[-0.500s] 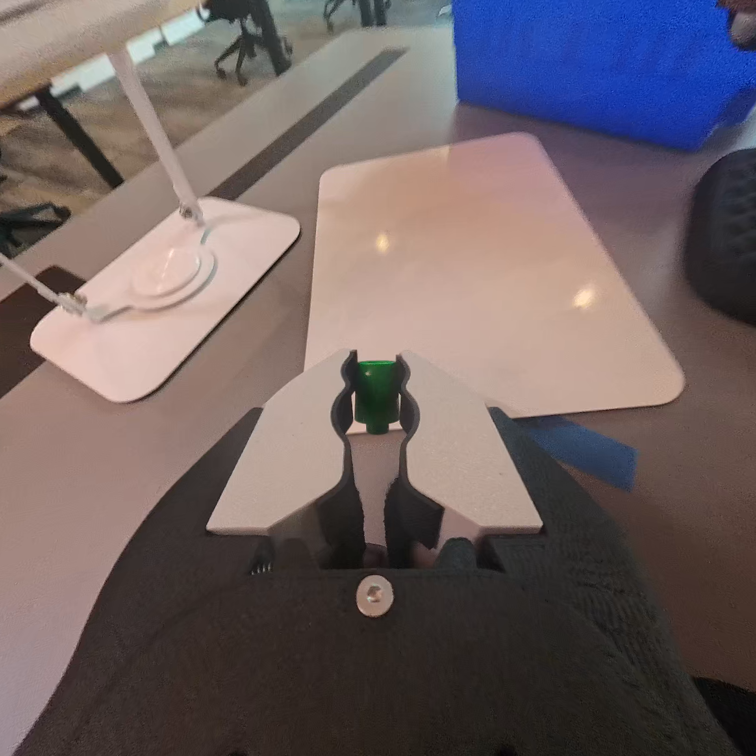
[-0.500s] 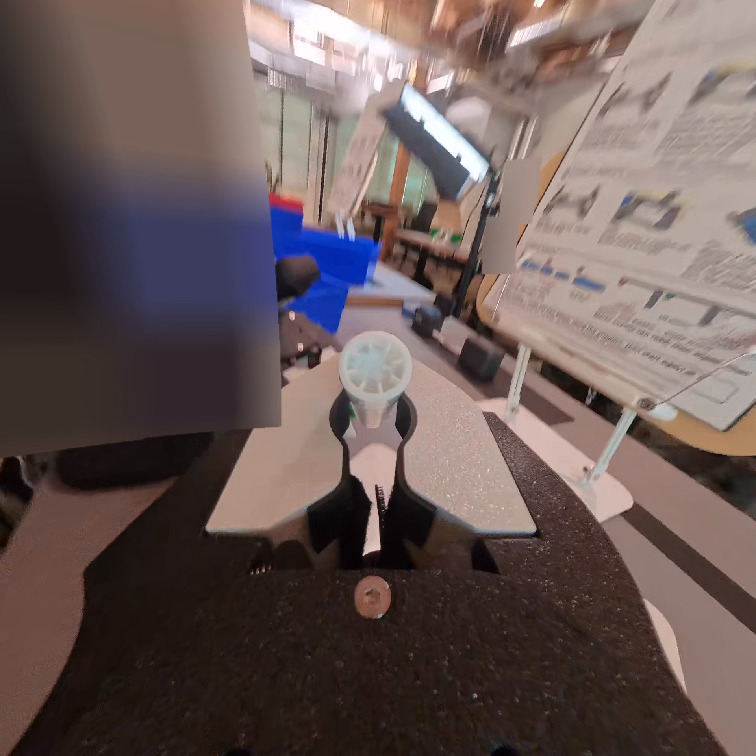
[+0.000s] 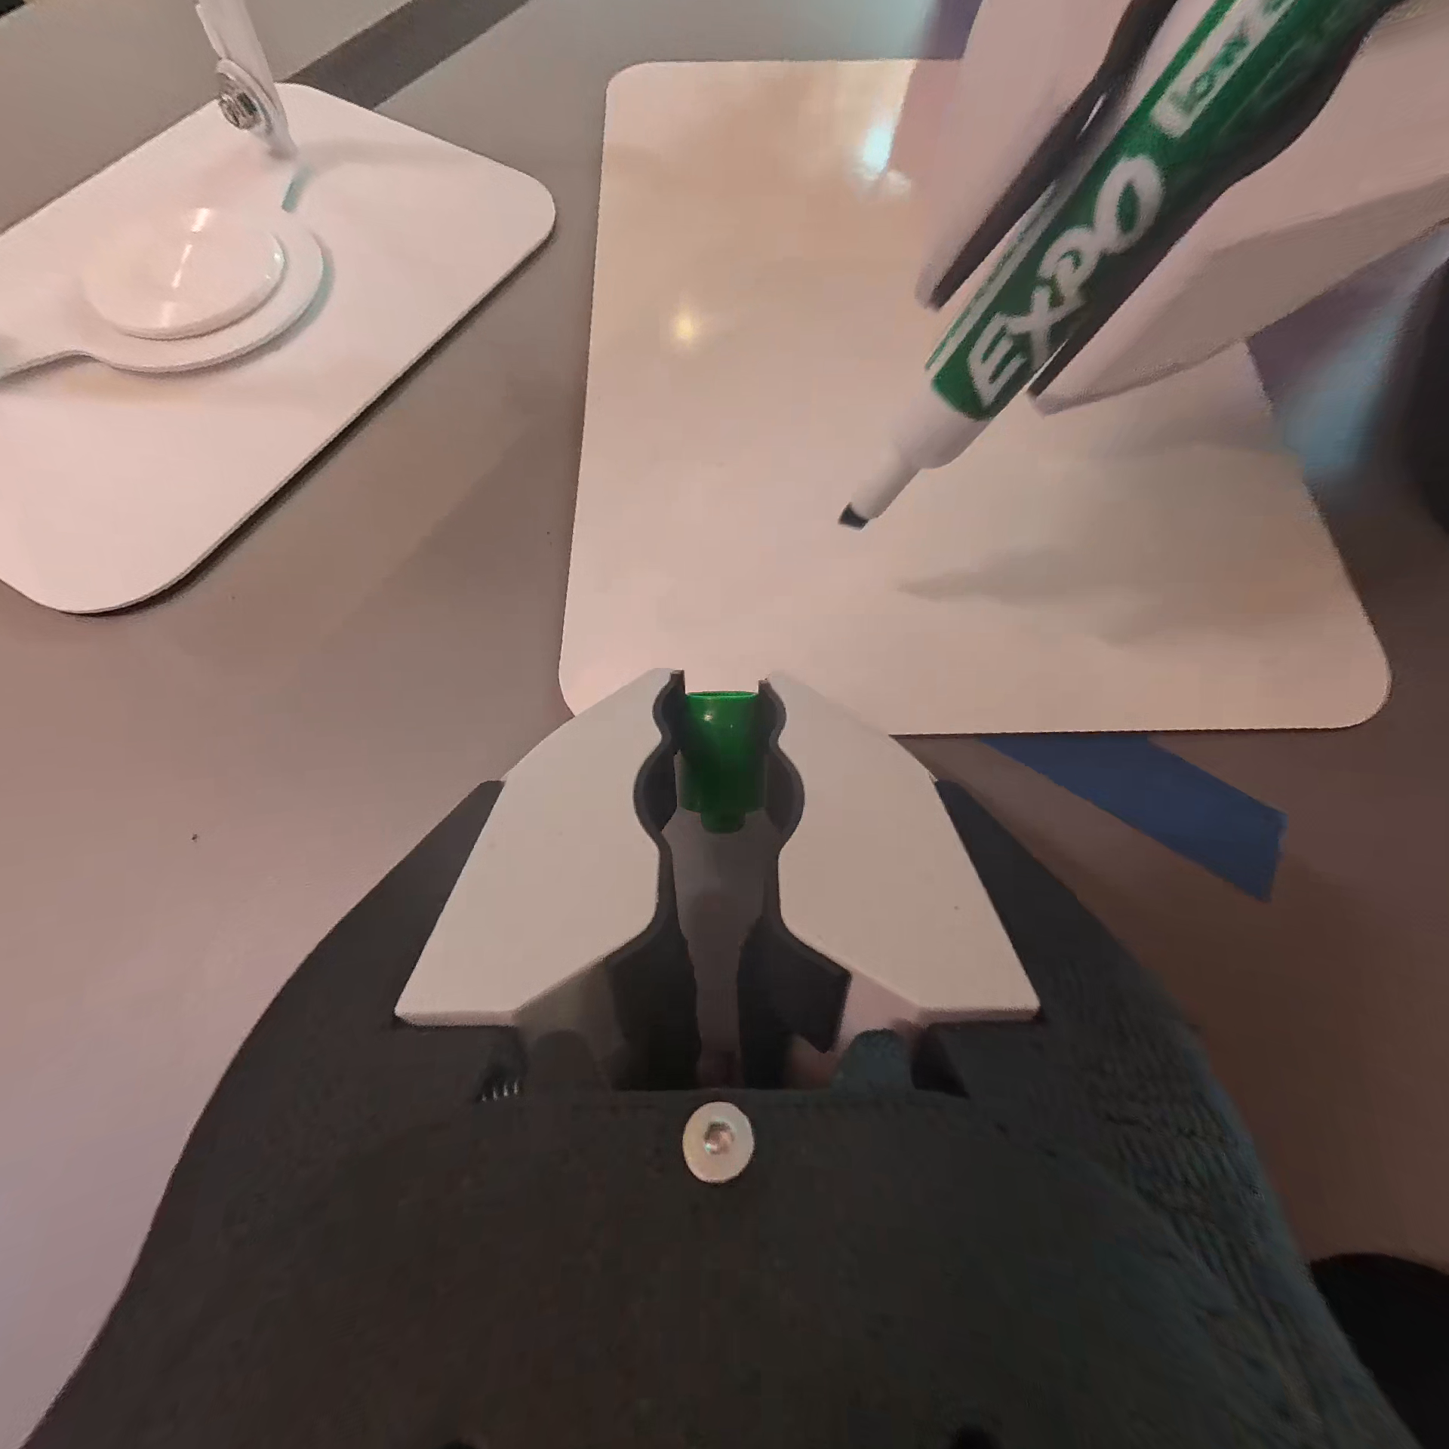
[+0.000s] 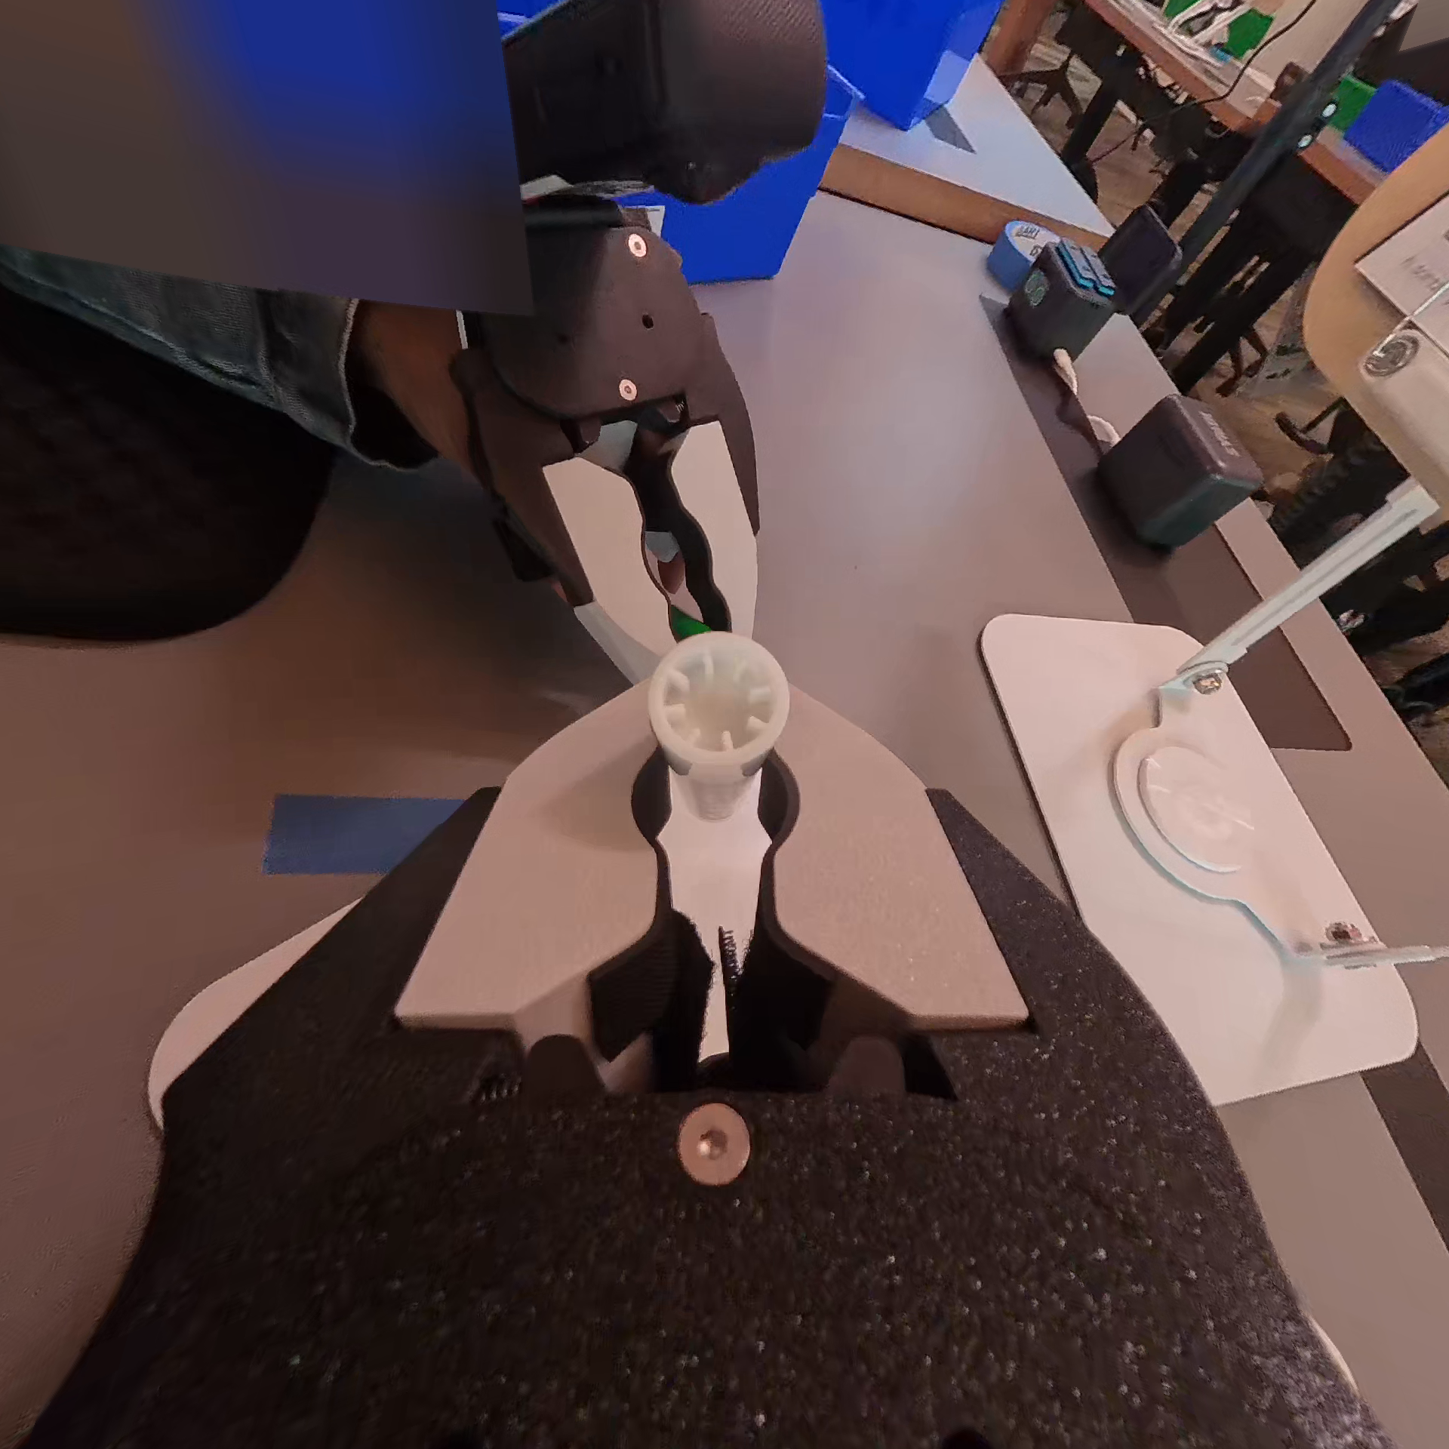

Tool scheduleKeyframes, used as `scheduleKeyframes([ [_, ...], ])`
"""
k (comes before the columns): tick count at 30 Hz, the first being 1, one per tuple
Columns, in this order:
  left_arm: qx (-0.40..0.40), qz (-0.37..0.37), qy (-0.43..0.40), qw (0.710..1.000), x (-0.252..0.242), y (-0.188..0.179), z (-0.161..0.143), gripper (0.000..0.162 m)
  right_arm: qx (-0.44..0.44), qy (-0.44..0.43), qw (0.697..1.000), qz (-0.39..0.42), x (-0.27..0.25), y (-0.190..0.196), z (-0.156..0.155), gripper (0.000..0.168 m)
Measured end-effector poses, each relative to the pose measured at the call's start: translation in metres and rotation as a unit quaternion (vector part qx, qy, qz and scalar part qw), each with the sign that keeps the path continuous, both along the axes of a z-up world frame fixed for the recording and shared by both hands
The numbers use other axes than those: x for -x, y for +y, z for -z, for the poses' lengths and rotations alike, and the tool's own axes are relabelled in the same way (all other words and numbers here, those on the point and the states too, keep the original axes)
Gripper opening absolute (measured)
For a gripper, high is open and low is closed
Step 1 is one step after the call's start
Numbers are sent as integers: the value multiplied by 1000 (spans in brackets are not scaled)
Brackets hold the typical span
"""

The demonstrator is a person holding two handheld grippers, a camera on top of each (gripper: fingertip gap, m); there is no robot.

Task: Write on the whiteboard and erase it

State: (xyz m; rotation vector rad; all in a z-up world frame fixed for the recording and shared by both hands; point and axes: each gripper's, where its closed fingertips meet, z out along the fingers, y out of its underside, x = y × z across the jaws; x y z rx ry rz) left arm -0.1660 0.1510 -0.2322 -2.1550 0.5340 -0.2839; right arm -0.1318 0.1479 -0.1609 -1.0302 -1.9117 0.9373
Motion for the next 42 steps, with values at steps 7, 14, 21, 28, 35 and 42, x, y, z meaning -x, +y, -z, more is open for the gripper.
scheduleKeyframes([
  [7,4,11,-13,1000,-4,-2,1,18,-1,-8,1000,-6,8,2,11,18],
  [14,3,11,-18,1000,-4,-1,1,18,-2,-8,1000,-12,11,4,17,18],
  [21,7,17,-10,1000,-5,-2,4,18,13,3,1000,-12,12,6,22,18],
  [28,9,20,-10,1000,-6,-3,5,18,9,4,1000,-12,15,7,25,18],
  [35,11,28,-1,1000,-8,-4,7,18,9,7,1000,-9,15,8,26,19],
  [42,12,29,0,1000,-8,-4,8,18,5,4,1000,-7,13,9,28,19],
])
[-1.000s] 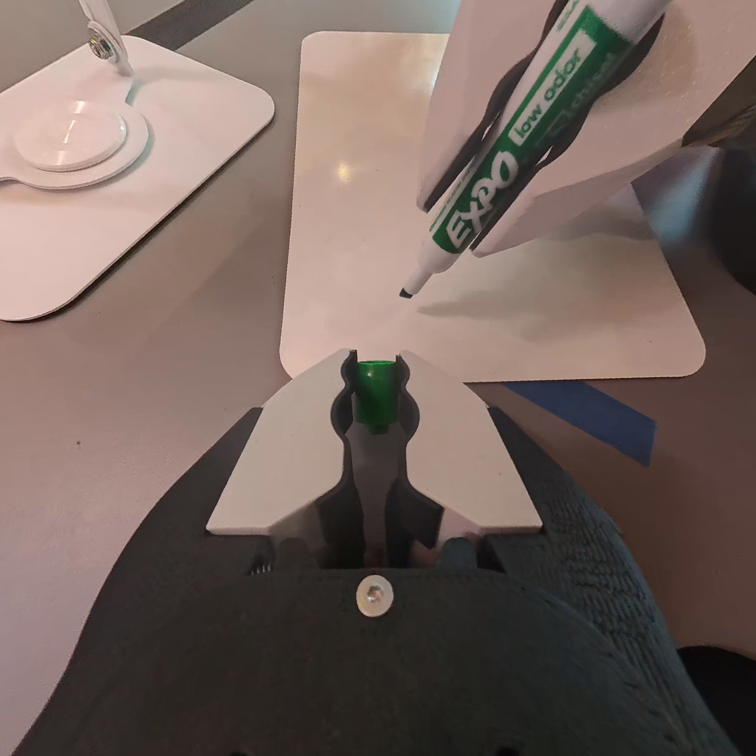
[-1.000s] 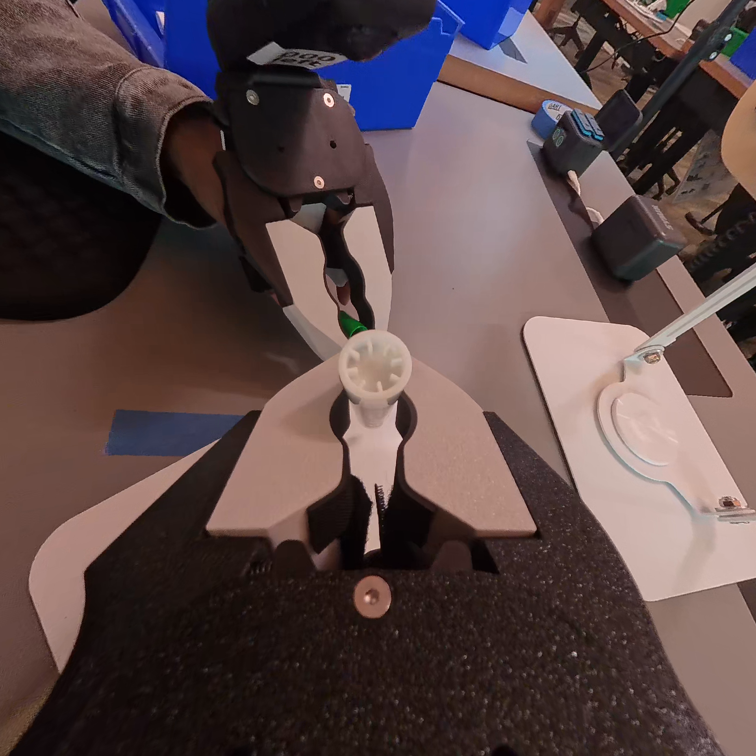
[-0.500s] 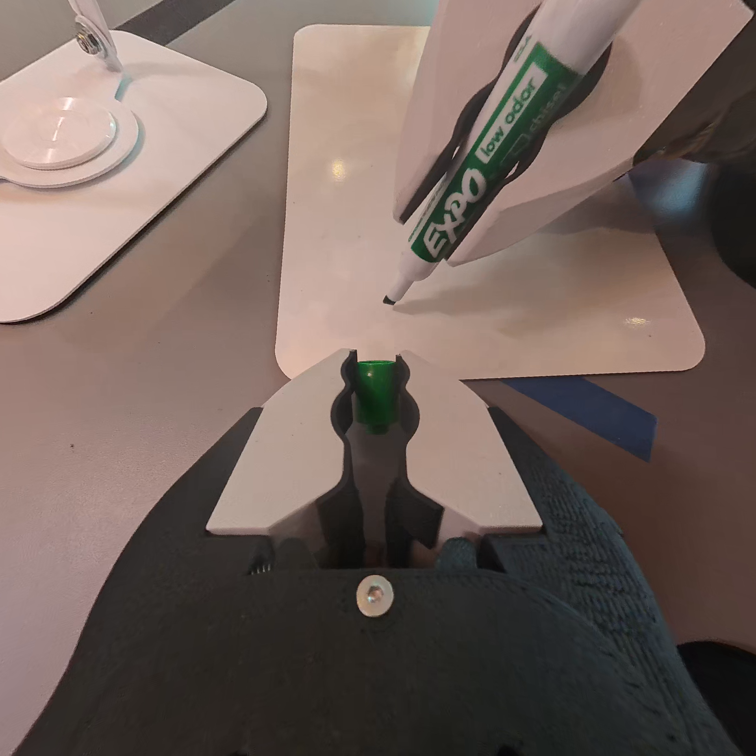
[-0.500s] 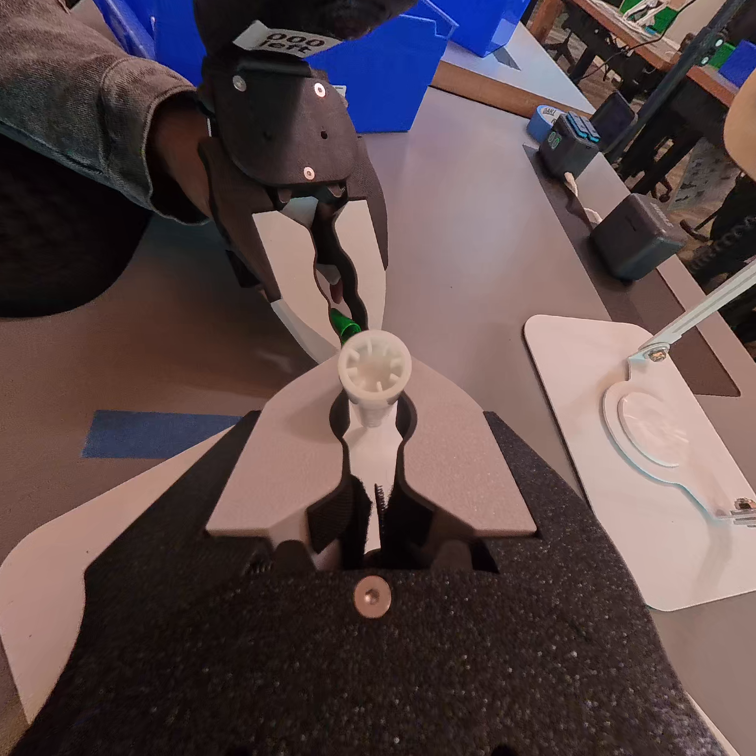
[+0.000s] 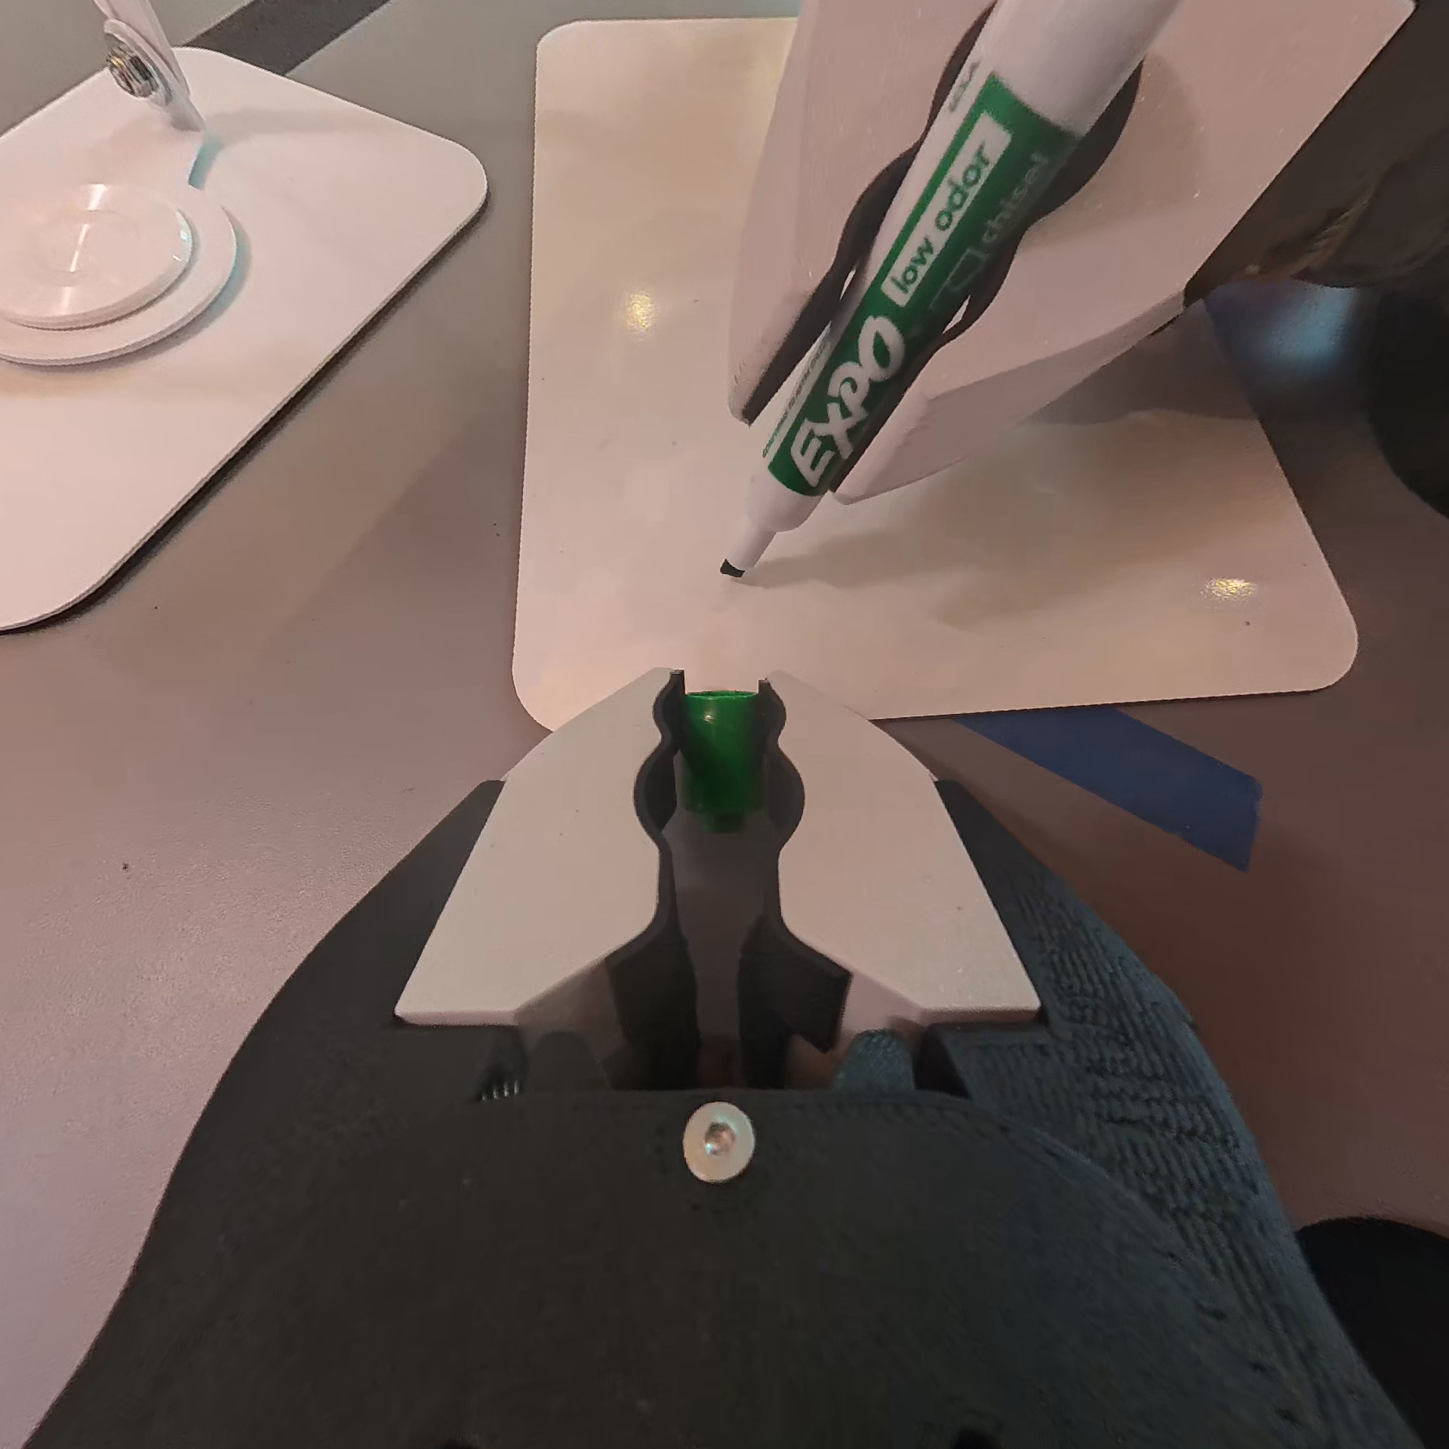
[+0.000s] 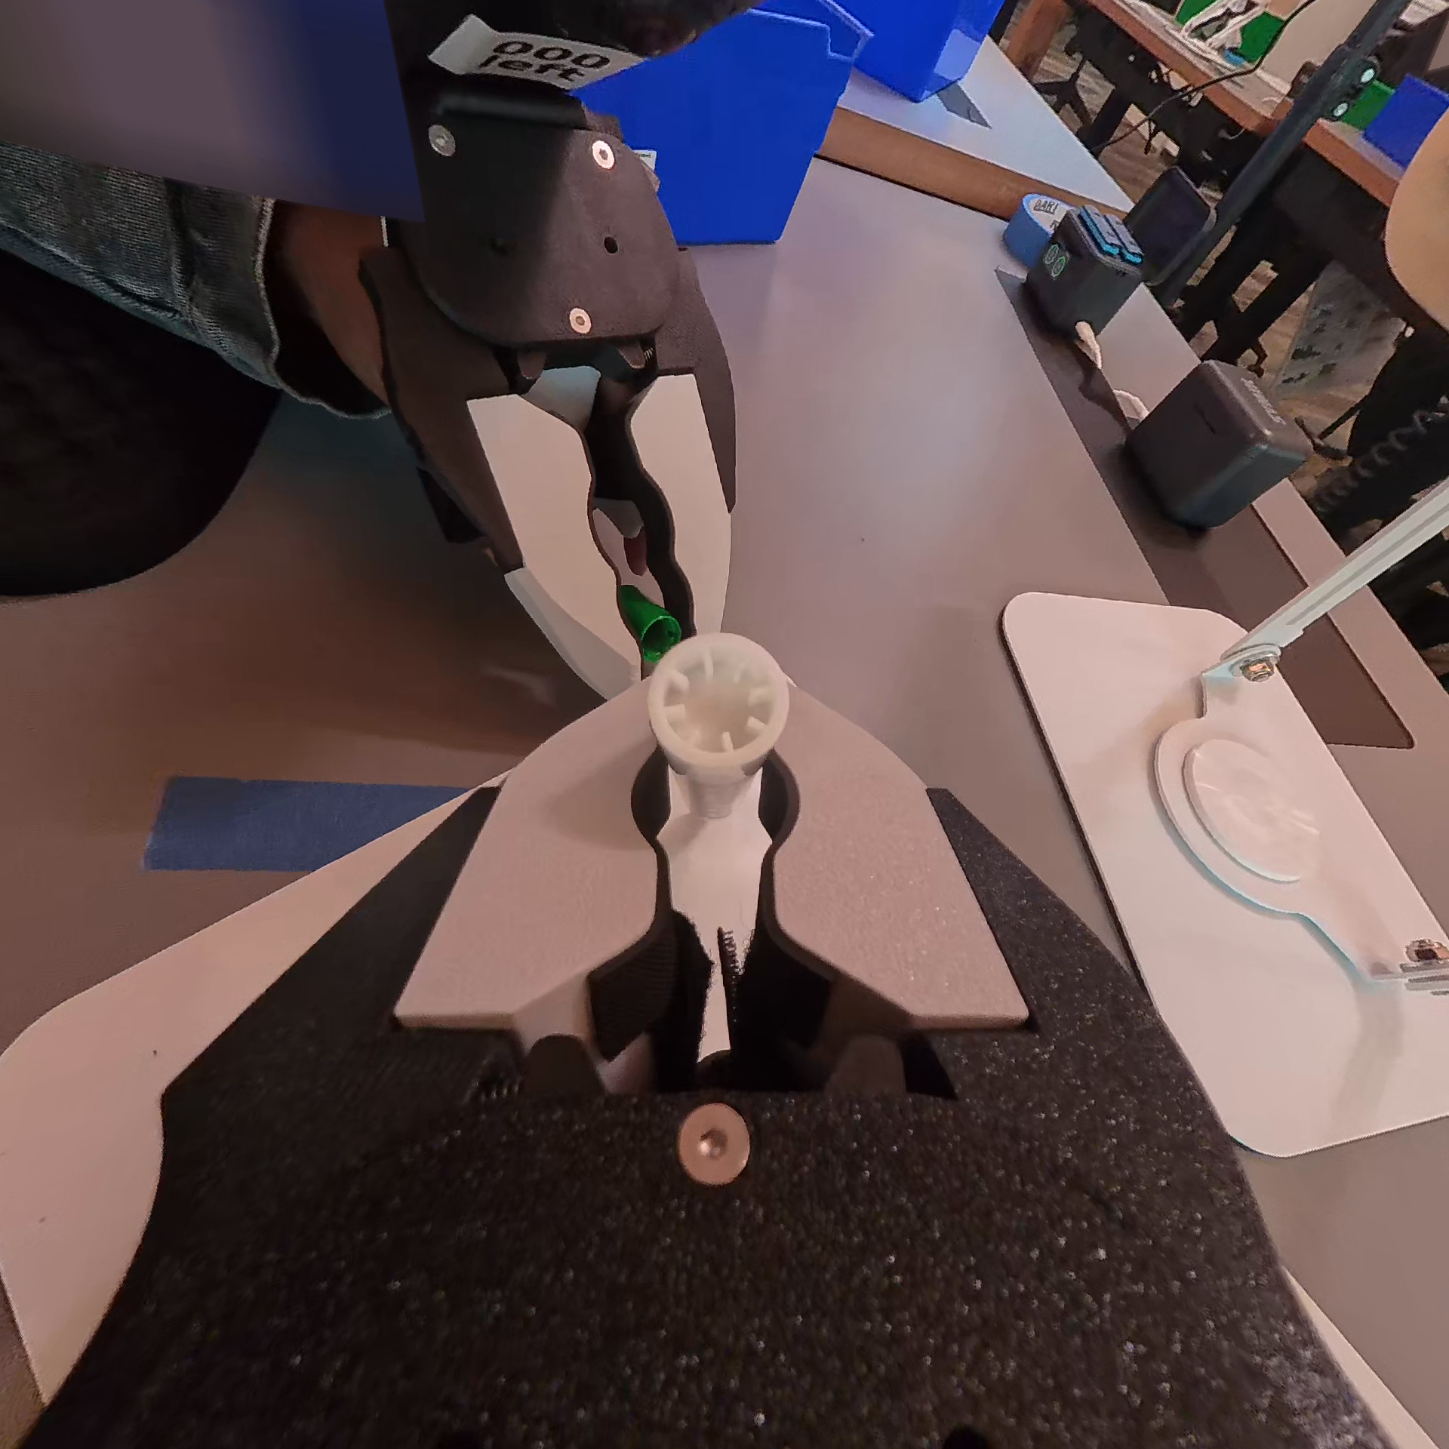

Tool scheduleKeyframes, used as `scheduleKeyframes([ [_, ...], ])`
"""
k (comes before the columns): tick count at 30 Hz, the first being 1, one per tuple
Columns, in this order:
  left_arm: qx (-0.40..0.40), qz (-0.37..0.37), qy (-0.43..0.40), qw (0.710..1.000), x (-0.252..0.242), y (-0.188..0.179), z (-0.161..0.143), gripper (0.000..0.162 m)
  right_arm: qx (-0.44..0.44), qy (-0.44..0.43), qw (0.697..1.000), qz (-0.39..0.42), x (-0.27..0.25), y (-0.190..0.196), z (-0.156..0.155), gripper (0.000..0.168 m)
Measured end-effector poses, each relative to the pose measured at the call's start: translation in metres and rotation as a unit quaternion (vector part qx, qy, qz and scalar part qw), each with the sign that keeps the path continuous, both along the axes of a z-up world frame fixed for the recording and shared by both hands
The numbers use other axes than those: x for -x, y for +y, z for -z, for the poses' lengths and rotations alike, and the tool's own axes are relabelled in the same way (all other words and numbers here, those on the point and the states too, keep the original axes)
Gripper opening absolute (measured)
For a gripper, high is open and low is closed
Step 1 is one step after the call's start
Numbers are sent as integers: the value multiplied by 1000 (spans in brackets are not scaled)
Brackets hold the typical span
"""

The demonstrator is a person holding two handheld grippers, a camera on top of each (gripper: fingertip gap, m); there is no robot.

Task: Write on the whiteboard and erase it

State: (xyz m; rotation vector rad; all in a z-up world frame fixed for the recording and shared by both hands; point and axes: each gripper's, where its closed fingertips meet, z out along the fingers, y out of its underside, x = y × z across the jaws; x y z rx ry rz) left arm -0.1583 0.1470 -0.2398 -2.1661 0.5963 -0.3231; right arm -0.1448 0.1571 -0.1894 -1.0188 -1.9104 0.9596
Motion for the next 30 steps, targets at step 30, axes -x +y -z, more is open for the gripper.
scheduleKeyframes([
  [30,35,5,3,999,-1,-1,9,19,-22,-26,999,5,2,0,4,18],
])
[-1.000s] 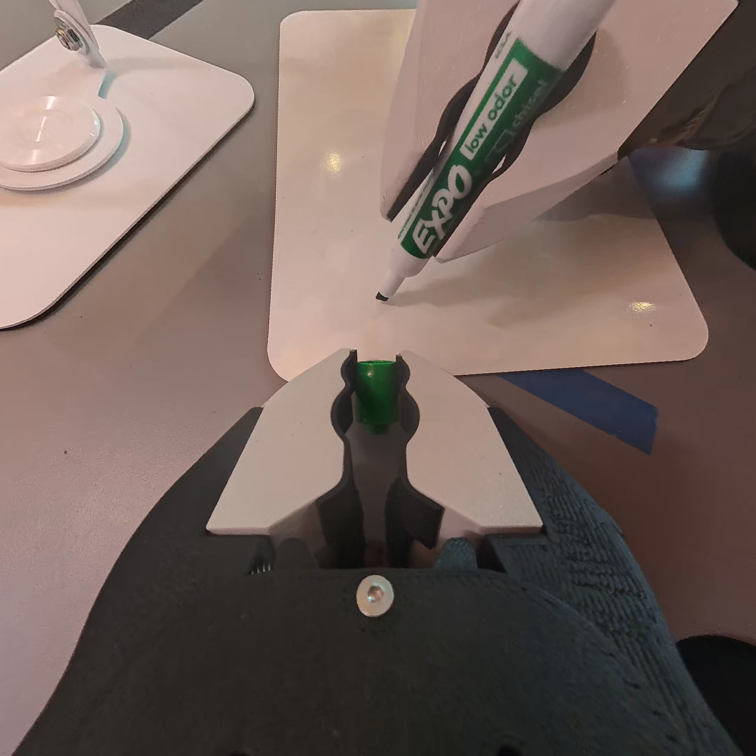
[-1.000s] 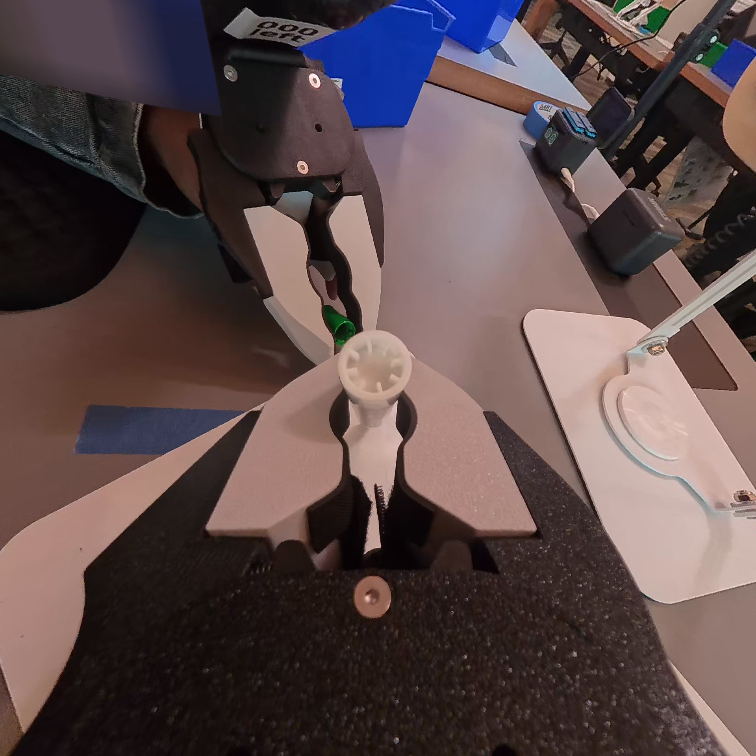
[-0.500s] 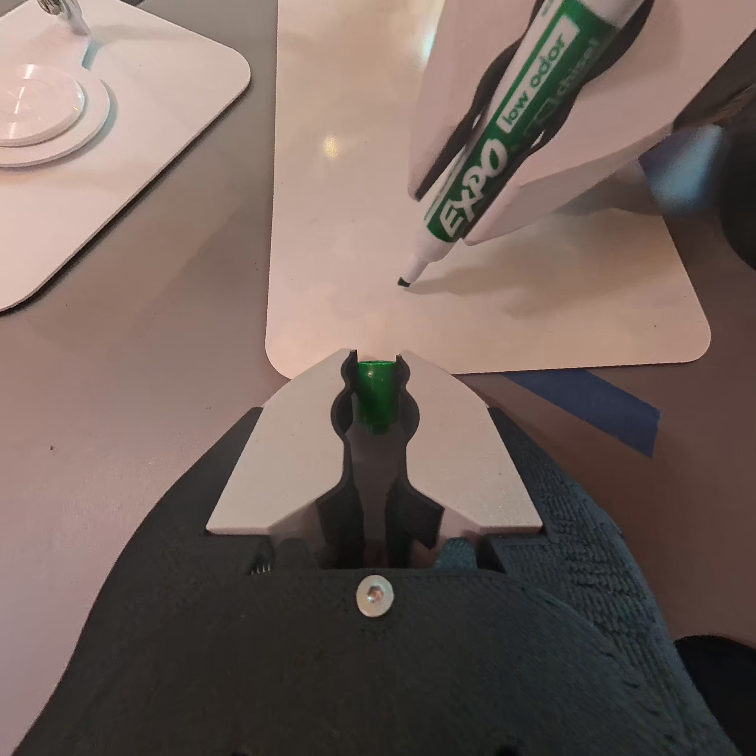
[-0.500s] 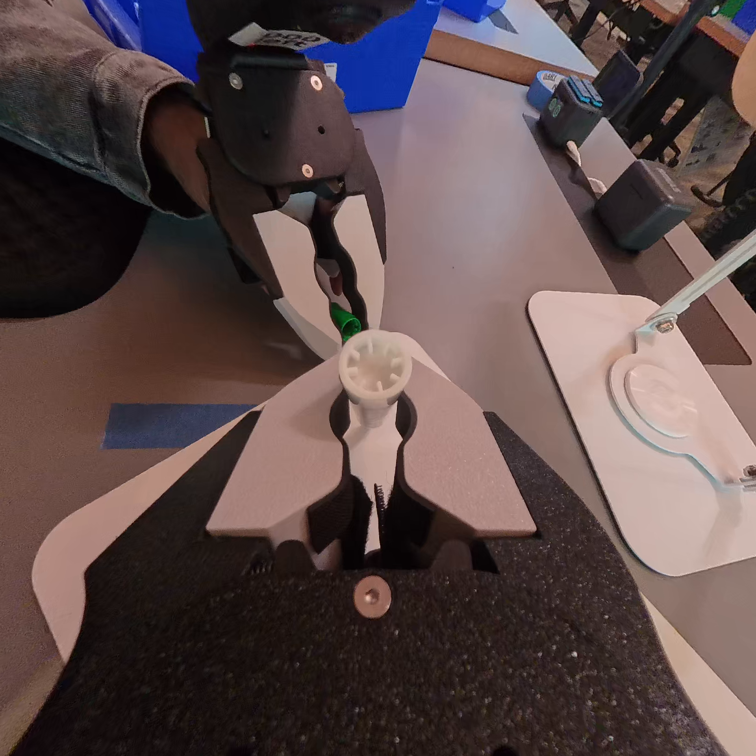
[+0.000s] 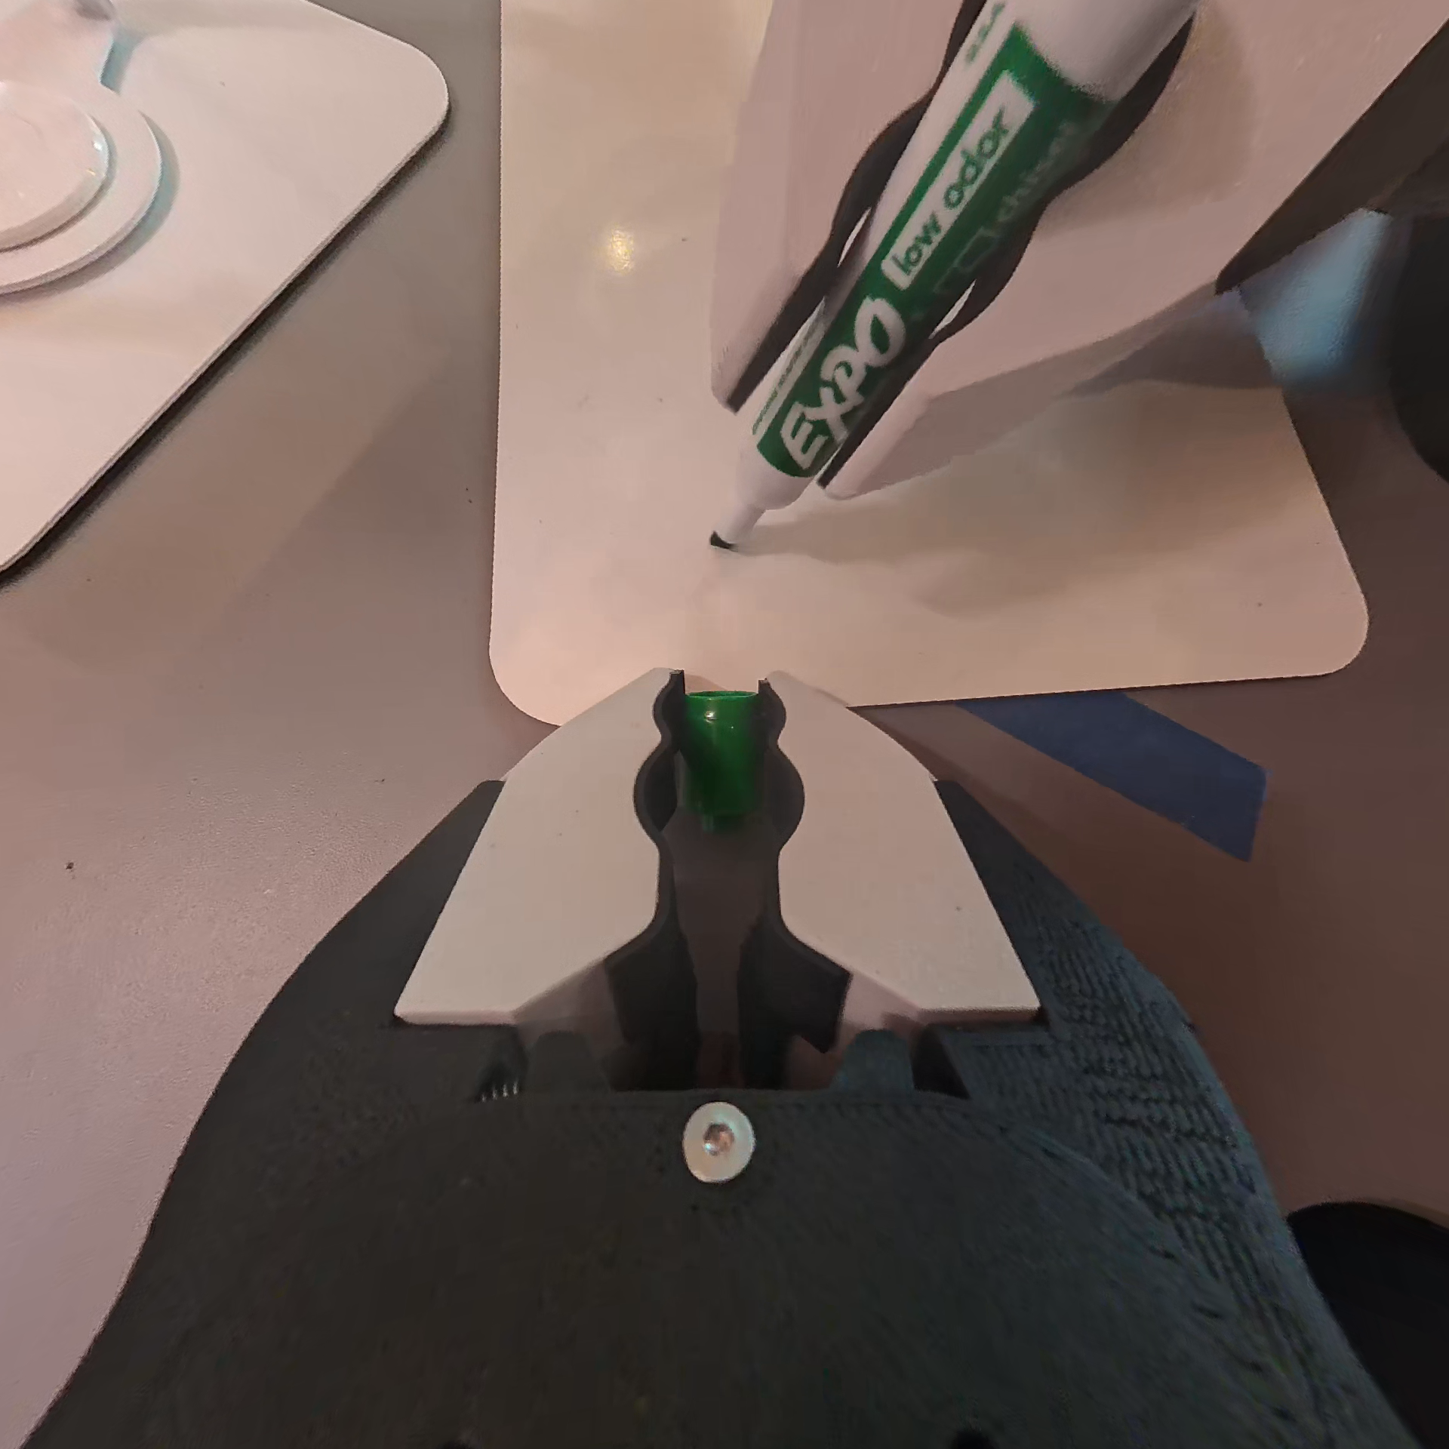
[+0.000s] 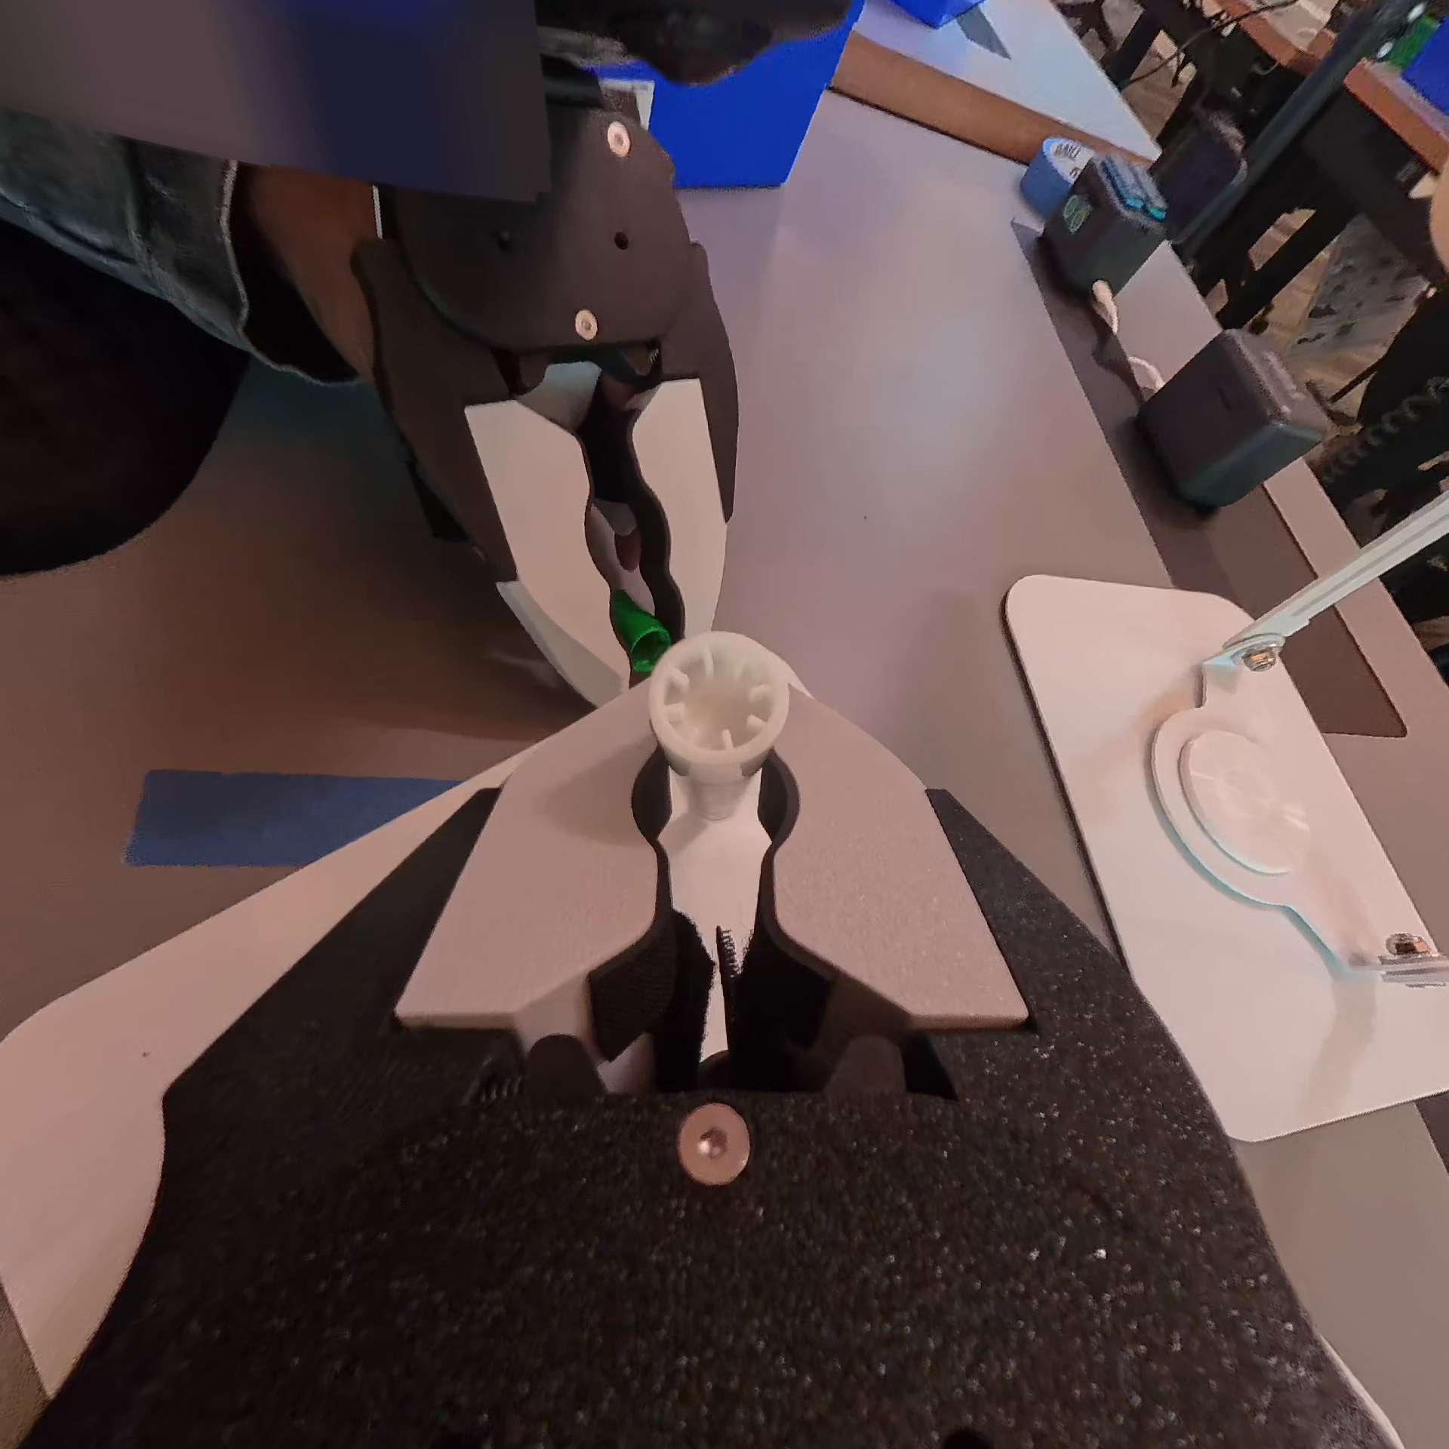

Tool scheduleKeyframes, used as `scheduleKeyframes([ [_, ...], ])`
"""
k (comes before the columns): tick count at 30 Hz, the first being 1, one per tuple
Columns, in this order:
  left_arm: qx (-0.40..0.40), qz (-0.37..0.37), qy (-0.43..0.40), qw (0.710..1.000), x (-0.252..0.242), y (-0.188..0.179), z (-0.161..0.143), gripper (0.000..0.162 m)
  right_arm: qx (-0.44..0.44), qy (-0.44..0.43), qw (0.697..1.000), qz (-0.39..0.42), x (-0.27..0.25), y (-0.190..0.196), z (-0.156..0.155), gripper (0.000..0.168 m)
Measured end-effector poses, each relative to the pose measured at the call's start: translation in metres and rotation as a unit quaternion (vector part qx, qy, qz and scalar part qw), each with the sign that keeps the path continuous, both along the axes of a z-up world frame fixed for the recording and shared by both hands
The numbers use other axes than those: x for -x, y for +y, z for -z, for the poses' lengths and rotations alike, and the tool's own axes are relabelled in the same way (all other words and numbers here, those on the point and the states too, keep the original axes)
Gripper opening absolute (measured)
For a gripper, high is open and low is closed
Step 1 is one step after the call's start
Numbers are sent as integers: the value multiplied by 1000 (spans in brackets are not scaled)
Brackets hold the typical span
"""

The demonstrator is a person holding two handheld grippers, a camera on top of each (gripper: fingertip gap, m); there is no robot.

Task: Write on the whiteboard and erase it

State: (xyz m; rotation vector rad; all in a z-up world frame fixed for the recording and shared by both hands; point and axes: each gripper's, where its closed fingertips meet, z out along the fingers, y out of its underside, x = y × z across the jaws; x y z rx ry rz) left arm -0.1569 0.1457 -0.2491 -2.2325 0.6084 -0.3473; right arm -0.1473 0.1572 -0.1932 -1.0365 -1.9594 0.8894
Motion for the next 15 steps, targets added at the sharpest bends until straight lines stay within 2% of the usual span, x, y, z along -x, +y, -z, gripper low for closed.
scheduleKeyframes([
  [9,0,0,1,1000,0,0,0,19,6,10,1000,-22,6,-10,0,18],
  [15,0,0,0,1000,0,0,0,19,24,-27,998,-52,-24,-34,0,18],
])
